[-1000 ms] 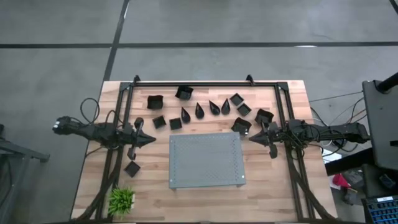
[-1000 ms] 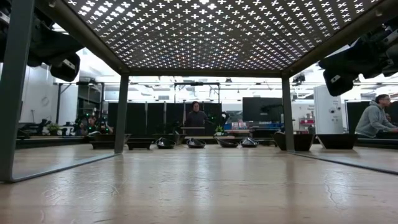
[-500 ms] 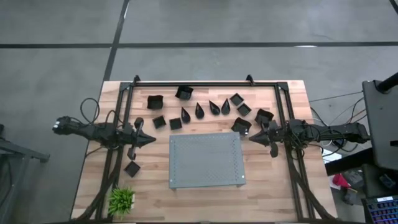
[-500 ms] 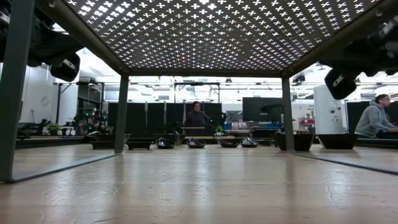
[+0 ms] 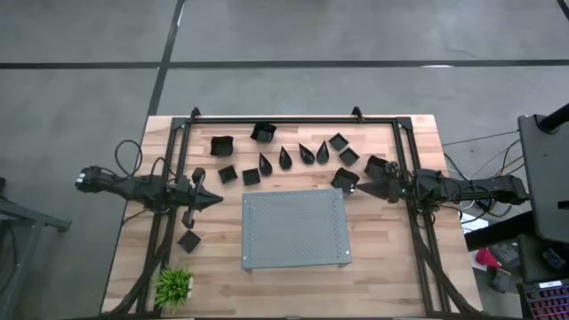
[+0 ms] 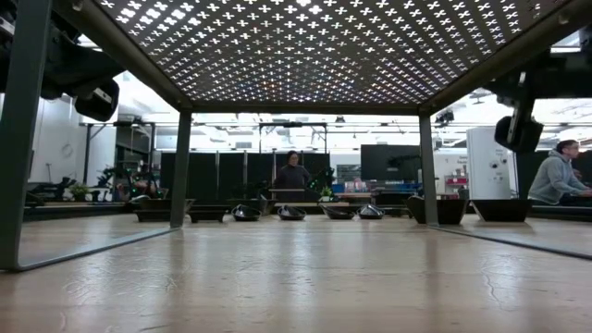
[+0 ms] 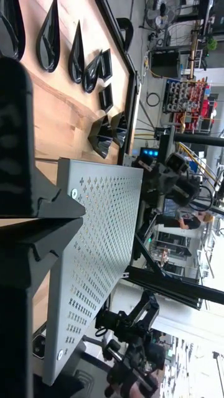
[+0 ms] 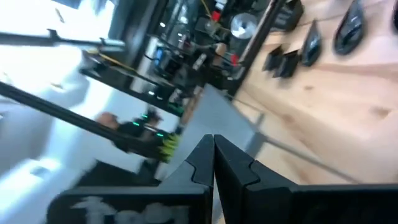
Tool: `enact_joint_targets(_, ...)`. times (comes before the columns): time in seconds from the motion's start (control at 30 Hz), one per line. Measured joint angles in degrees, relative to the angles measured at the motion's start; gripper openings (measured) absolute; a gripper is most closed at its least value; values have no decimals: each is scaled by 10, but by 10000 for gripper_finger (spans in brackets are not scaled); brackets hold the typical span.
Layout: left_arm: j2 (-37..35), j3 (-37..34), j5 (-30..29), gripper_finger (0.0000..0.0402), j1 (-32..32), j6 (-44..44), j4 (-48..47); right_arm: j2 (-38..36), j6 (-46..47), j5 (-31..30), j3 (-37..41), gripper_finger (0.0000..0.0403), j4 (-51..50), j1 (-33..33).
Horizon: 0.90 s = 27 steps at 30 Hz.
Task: Pick & Place Mini shaped plates
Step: Put the distorted square plate on the shelf
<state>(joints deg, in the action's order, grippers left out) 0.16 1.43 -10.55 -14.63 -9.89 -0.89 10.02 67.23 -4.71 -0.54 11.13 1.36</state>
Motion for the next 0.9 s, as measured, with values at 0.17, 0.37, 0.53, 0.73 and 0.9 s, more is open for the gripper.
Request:
enact_joint_targets(0.17, 0, 0, 0, 0, 0, 2, 0, 4, 61, -26, -11, 9, 20, 0)
enact_joint_targets(0.37, 0, 0, -15, 0, 0, 26, 5, 25, 55, -55, -98, 32, -78, 0)
enact_joint_targets(0.53, 0, -3, -19, 0, 0, 11, 25, 88, 76, -89, -200, 80, -233, -1)
enact_joint_targets(0.73, 0, -3, -19, 0, 0, -7, 78, 159, 230, -162, -316, 131, -561, -1)
enact_joint_targets(0.9, 0, -3, -18, 0, 0, -10, 94, 201, 227, -183, -366, 140, -714, -2)
